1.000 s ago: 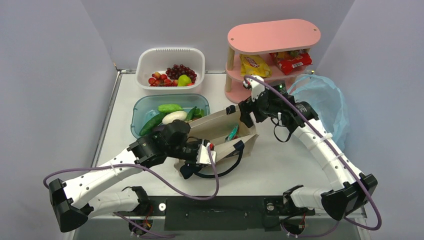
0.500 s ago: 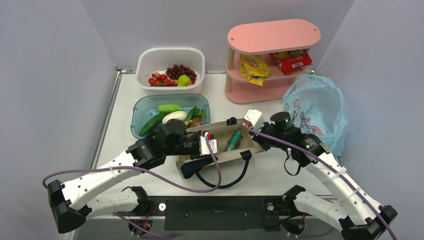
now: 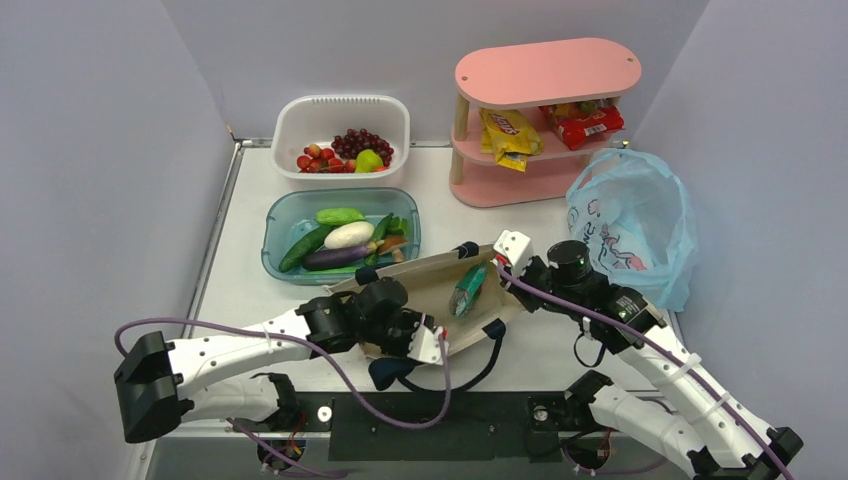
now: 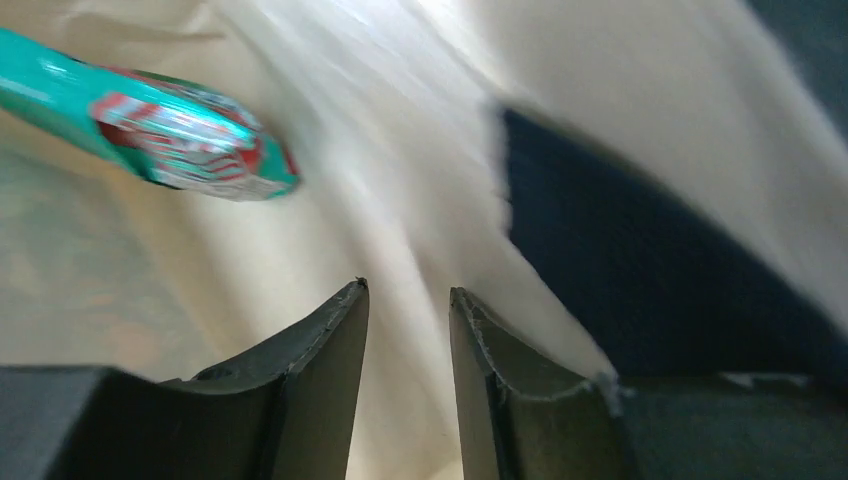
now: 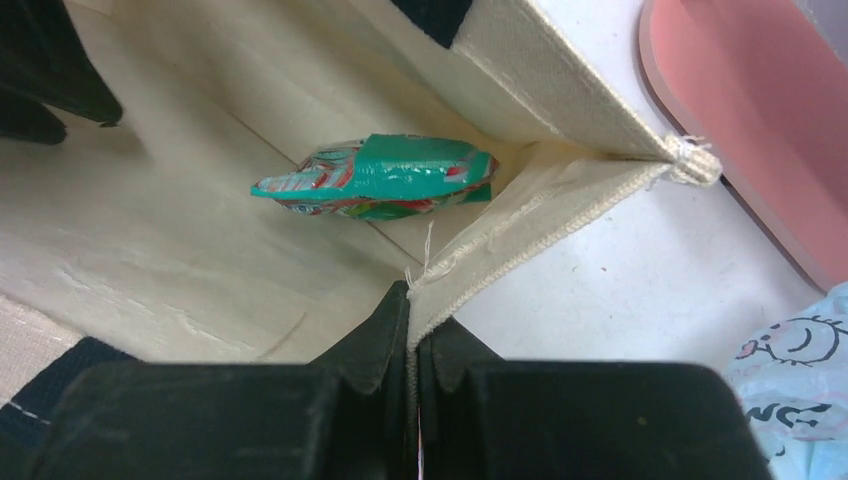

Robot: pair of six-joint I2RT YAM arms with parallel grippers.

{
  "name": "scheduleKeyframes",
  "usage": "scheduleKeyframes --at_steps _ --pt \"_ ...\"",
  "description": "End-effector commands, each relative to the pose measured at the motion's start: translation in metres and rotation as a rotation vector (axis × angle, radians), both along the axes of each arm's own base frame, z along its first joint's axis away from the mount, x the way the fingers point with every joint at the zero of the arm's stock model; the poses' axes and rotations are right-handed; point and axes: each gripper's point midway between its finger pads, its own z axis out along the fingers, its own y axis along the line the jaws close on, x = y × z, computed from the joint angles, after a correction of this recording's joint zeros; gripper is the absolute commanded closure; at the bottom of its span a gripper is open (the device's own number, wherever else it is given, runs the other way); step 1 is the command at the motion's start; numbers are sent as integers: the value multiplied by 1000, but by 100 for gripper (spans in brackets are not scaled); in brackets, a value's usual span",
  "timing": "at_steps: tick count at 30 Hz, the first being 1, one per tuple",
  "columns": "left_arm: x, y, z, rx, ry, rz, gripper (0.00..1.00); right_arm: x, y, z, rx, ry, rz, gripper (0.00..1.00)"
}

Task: Untie the knot of the grocery bags and take out the mixed food

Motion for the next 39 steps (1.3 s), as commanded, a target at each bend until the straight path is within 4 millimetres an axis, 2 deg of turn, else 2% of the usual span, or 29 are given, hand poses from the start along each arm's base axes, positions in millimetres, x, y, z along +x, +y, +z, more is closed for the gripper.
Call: scheduleKeyframes --at_steps 1,3,8,10,11,15,16,19,20,21,22,23,26,27,28,29,31,34,35,36,37,38,39 --pt "-35 17 -7 -6 10 -181 66 1 9 18 89 -89 11 100" --pt "-25 13 -2 -51 1 -93 65 -3 11 17 98 -91 26 100" --pt "13 -14 38 -275 3 184 62 -14 19 18 118 -102 71 100" --pt "25 -23 52 -344 -3 253 52 -17 21 15 124 -98 75 100" --pt "29 -25 55 -366 6 291 48 -20 23 15 129 -93 82 100" --pt "46 -46 68 -450 17 393 46 -21 26 15 147 -82 71 100" --pt "49 -52 66 -445 30 408 45 -22 27 15 152 -77 70 100" --pt "52 -73 73 -493 78 451 44 -21 29 17 177 -62 49 100" --pt "50 -79 67 -486 86 452 44 -21 29 18 186 -54 39 100" --pt "53 -84 72 -519 79 479 43 -20 29 18 188 -53 27 100" --pt "51 -89 65 -509 82 485 42 -19 29 19 199 -44 14 100" --pt "54 -92 67 -529 80 504 42 -18 29 19 200 -42 5 100" --pt "58 -100 49 -510 86 551 41 -15 30 21 215 -35 -16 100" --pt "60 -102 48 -518 94 569 40 -15 29 22 219 -38 -21 100" --pt "65 -102 38 -501 84 605 40 -14 29 22 220 -35 -28 100" --pt "69 -102 37 -503 80 632 40 -13 29 22 220 -35 -32 100" --pt "83 -97 18 -456 36 715 40 -12 27 23 222 -33 -45 100" --pt "107 -78 6 -401 -60 853 39 -11 26 25 228 -27 -62 100" --pt "115 -71 5 -393 -69 879 42 -11 26 26 233 -24 -67 100" --pt "116 -68 3 -385 -61 881 52 -10 25 26 233 -24 -72 100" --pt "122 -62 11 -403 -56 892 59 -10 25 26 234 -23 -77 100" --pt "119 -62 11 -402 -31 861 77 -8 23 26 231 -27 -89 100" --pt "116 -64 25 -437 3 810 95 -6 21 26 228 -30 -104 100"
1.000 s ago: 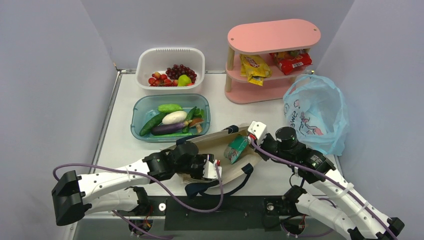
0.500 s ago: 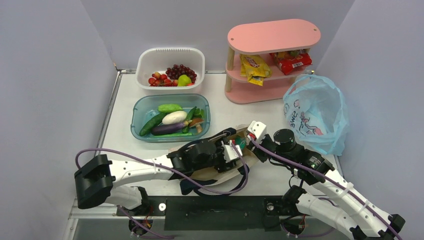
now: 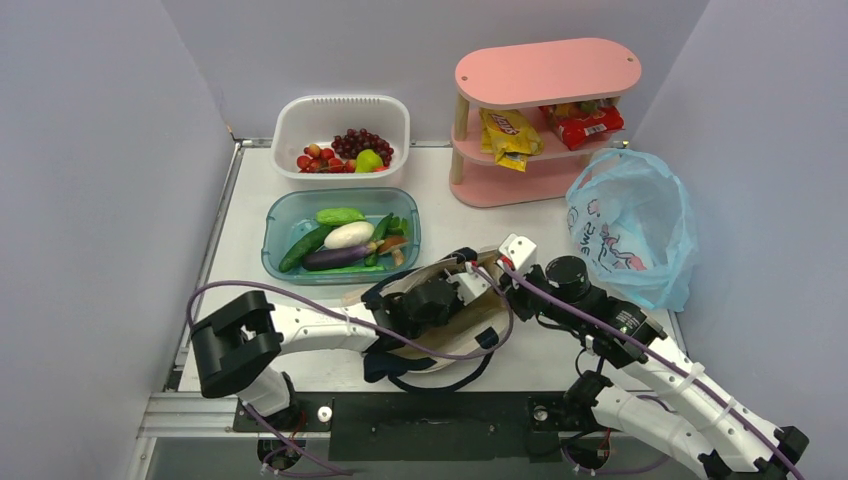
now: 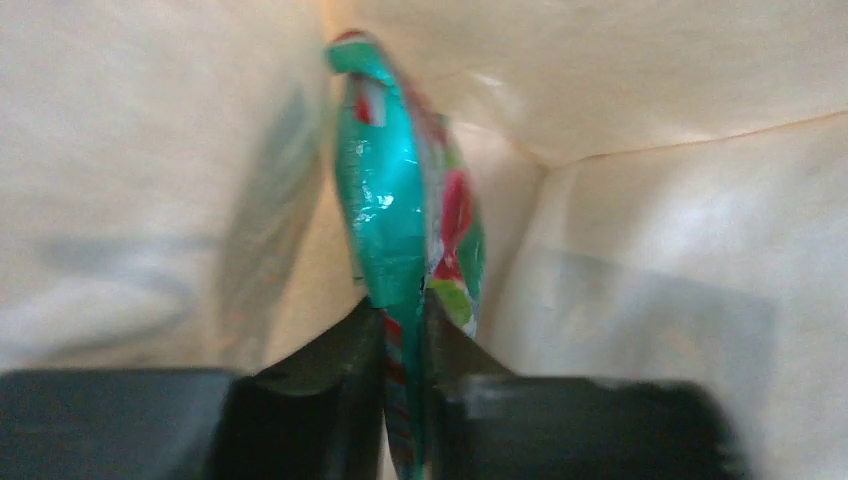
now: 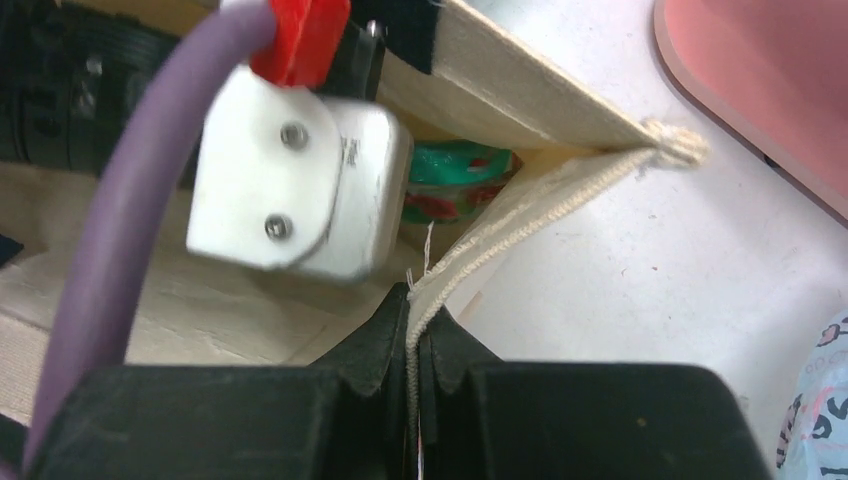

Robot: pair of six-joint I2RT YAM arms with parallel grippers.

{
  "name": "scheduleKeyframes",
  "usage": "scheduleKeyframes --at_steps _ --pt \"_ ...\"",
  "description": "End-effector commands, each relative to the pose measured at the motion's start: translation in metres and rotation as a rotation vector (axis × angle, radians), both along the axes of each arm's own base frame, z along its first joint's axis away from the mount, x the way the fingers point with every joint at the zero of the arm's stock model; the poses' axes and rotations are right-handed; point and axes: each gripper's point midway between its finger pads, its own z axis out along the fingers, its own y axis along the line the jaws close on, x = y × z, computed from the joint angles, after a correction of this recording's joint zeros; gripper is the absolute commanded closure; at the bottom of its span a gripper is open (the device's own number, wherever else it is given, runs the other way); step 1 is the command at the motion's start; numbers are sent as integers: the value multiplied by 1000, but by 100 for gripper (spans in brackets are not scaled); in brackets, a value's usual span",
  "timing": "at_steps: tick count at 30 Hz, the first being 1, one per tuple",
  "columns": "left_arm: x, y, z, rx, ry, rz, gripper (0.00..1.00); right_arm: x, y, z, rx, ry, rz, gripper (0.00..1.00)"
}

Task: Untie the knot of the grocery bags and take out the mixed food

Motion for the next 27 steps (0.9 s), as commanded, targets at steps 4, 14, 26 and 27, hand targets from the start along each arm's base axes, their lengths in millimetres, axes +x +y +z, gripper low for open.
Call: scheduleKeyframes --at_steps 4,14,26,27 --pt "-8 5 81 -227 26 -185 100 19 3 30 94 -51 -86 100" --pt "-65 29 164 -286 112 -561 100 47 11 96 289 -12 -178 51" --pt "-13 64 282 -517 240 -603 100 0 0 186 281 -240 67 24" --pt "-15 64 295 -536 226 -627 100 -6 0 186 283 -243 88 24"
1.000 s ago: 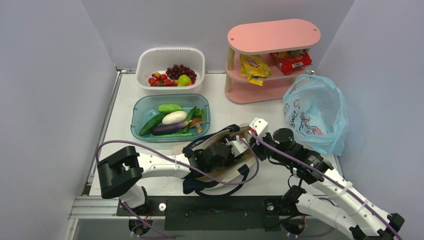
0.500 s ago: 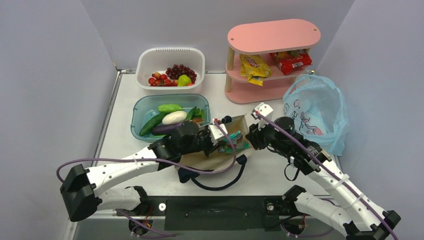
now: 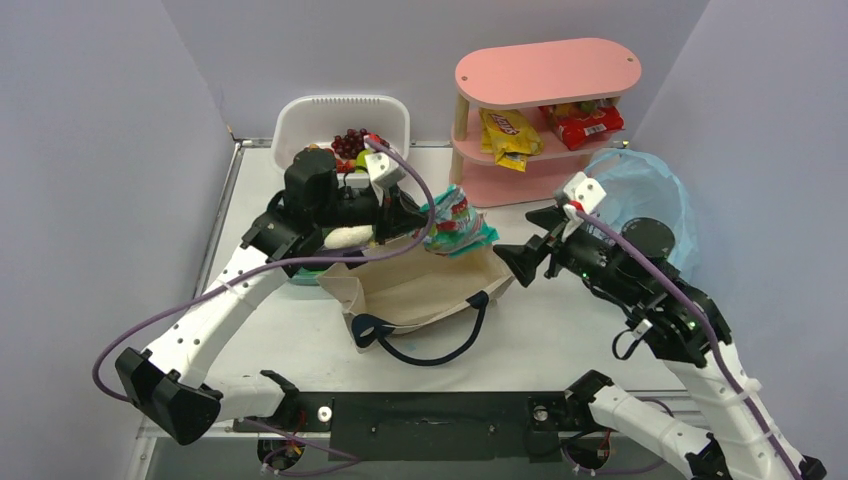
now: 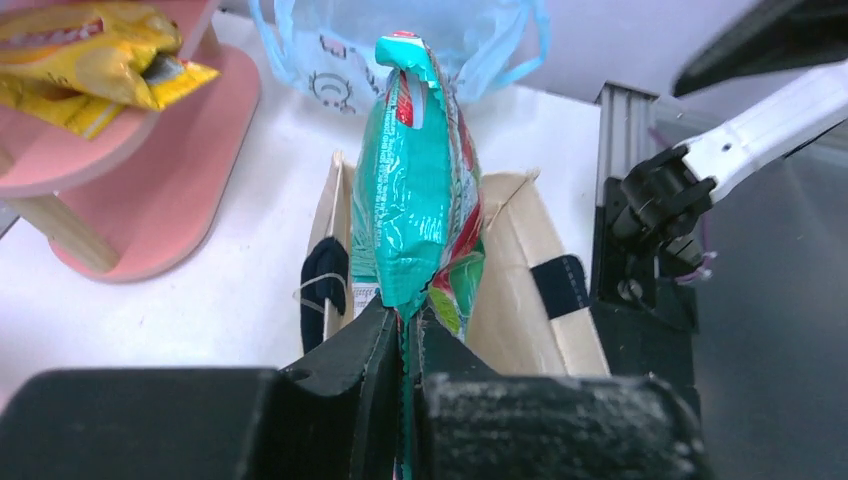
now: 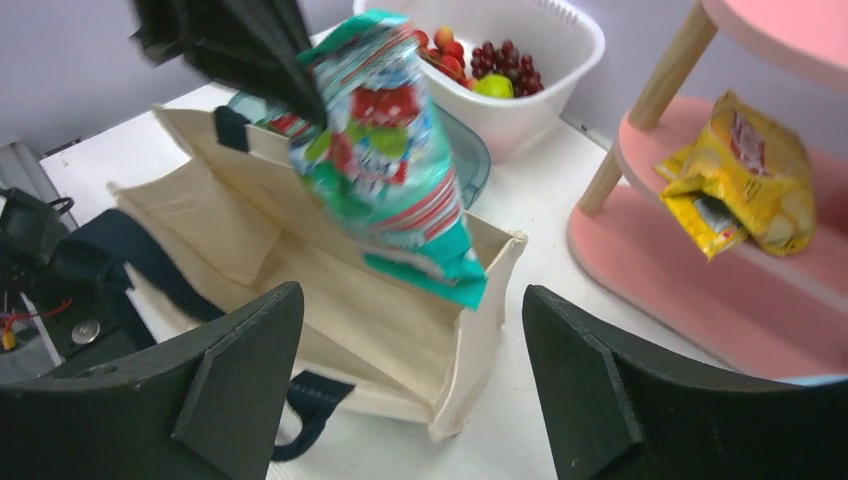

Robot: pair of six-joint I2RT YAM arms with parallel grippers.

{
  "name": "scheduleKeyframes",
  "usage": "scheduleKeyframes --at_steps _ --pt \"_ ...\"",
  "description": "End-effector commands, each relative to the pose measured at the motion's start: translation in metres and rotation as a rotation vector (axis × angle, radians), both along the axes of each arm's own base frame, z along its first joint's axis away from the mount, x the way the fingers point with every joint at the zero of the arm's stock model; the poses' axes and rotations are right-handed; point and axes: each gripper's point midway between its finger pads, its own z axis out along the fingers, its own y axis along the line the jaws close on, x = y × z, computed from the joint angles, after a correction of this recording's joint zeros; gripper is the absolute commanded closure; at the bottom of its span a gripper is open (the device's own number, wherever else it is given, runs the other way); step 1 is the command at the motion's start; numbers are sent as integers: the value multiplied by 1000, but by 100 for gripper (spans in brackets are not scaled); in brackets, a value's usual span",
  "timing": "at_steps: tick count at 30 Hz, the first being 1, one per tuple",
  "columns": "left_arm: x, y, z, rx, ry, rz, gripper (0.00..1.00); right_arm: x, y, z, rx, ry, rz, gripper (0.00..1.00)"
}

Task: Untie the knot of the grocery bags and take out the mixed food

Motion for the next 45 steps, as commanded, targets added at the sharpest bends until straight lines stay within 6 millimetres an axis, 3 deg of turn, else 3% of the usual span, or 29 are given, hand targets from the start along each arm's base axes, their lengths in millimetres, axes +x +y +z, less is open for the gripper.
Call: scheduleKeyframes --at_steps 1,4,8,17,19,21,22,23,25,26,27,32,33,34,39,42,45 --pt "-22 -3 60 -132 13 -169 100 -25 -1 9 -53 -85 126 24" --pt "-25 -8 82 -205 30 -200 100 -27 -1 3 -54 -98 136 23" --pt "-29 -15 106 -282 40 -254 100 -27 2 12 -9 -138 141 22" --pt "-57 -35 117 -303 53 -385 100 -34 24 17 26 -115 245 24" --pt "-61 -39 119 -309 55 -405 100 -37 30 17 26 -113 272 33" --pt "-59 -41 121 -315 63 -398 100 -38 31 17 21 -115 278 70" --pt "-54 -40 121 -317 66 -381 100 -36 30 20 20 -123 264 83" --pt "-48 -40 123 -322 66 -355 99 -30 24 21 15 -128 217 98" --pt "-30 -35 123 -324 57 -283 82 -16 8 25 9 -145 110 100" --pt "-15 -31 123 -328 48 -220 69 -12 3 27 9 -153 79 100" --pt "-2 -26 122 -323 36 -165 66 -4 -8 32 16 -166 25 100" --pt "50 0 129 -339 -36 75 60 30 -35 55 112 -140 -104 100" --pt "57 6 130 -331 -54 105 59 42 -50 67 142 -158 -168 100" --pt "63 10 131 -329 -69 138 58 48 -49 69 189 -118 -156 100" --pt "80 25 108 -223 -146 252 55 93 -92 108 374 -107 -296 100" --pt "81 31 96 -185 -159 277 53 116 -118 114 439 -85 -377 100" --pt "75 35 95 -174 -176 280 51 124 -131 103 481 -37 -426 100"
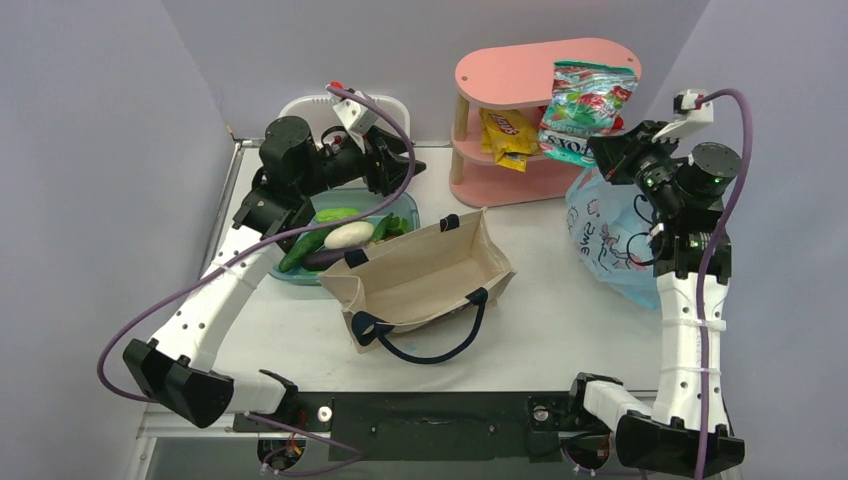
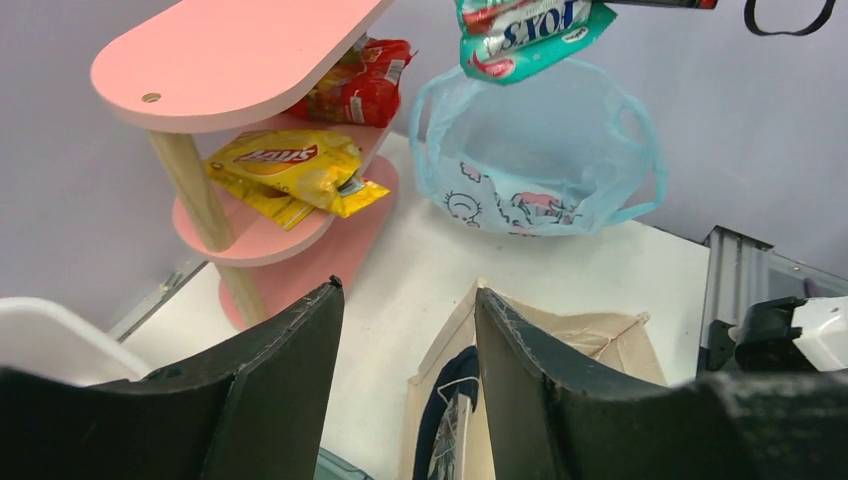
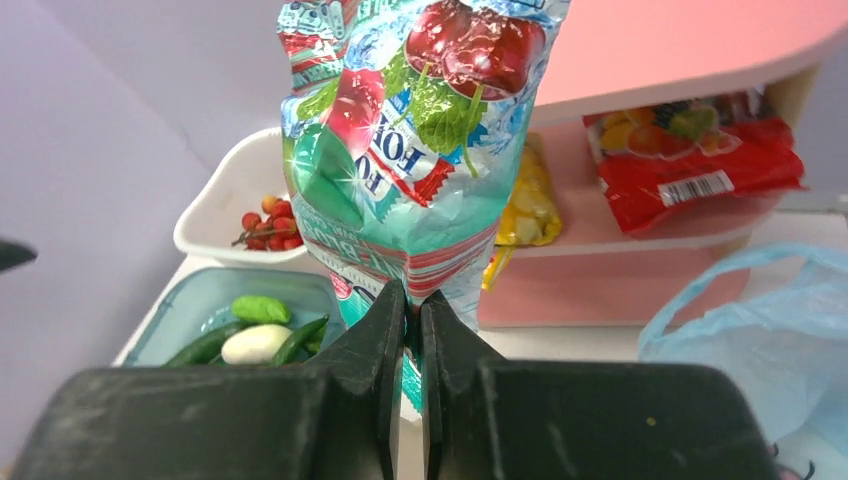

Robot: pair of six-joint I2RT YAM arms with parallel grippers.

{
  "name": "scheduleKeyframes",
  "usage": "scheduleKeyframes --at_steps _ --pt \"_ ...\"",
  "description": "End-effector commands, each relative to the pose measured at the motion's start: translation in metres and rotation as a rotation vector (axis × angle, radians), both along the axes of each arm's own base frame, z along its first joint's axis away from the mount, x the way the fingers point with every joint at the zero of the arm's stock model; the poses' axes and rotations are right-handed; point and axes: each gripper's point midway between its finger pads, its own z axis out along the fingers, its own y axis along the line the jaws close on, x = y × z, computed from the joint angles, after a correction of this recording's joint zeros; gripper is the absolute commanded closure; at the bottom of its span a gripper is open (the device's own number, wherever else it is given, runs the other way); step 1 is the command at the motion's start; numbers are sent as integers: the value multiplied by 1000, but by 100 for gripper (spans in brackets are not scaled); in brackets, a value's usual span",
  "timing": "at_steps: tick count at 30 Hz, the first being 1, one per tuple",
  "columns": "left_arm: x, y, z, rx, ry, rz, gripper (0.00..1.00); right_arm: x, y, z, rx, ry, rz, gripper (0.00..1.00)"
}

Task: Untie the knot of the grocery bags and take out the mixed food

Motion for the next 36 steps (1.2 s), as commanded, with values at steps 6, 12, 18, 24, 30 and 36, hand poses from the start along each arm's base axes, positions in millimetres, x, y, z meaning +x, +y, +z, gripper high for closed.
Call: scheduleKeyframes --at_steps 6,12,18,24,30,36 --pt "-13 21 -1 54 -82 66 49 -14 -18 -35 171 114 -75 100" --pt "-15 24 -11 82 -79 72 47 -27 -26 -139 135 360 -137 100" --pt "-14 28 -13 81 -80 97 46 -6 -22 -204 142 486 -152 100" --pt "-12 30 -17 105 -84 103 45 35 -3 -237 52 532 -88 100" --pt "-18 37 -22 156 -107 111 45 80 -2 -260 118 566 -107 100" --pt "-20 40 -27 192 -125 112 45 127 15 -257 175 485 -61 100"
